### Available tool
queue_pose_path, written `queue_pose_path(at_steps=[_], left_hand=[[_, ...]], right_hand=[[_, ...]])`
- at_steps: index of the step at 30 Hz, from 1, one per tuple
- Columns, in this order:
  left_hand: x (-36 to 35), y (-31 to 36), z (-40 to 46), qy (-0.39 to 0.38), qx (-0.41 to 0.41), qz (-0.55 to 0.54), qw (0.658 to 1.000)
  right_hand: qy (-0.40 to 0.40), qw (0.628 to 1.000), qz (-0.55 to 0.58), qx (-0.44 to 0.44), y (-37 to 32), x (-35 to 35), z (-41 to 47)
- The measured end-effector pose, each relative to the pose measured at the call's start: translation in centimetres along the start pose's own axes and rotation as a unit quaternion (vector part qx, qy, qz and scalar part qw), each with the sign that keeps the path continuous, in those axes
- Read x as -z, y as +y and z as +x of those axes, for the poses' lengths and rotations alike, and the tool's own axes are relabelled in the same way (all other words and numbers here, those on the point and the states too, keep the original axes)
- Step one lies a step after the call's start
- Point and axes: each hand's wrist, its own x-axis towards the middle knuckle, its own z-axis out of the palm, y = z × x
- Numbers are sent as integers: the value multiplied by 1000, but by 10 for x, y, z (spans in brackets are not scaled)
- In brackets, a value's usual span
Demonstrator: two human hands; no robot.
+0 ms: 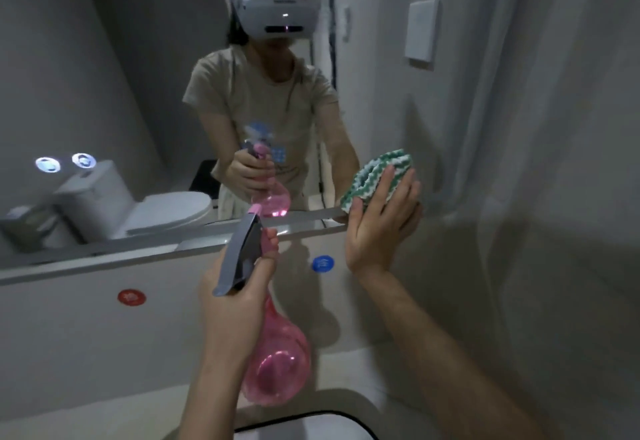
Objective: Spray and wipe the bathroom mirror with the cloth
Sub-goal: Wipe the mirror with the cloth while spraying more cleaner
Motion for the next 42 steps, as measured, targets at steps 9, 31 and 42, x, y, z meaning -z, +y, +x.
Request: queue_pose_path(at_steps=[9, 31, 42], left_hand=[[90, -22, 24, 57, 44, -72, 995], [-58, 25, -28, 39, 39, -58, 997], [-68, 19, -22, 14, 36, -42, 998]], right_hand=[[-37, 978, -27, 205, -90, -10, -45], [22, 946, -93, 311, 80, 38, 100], [40, 998, -11, 41, 44, 26, 86]])
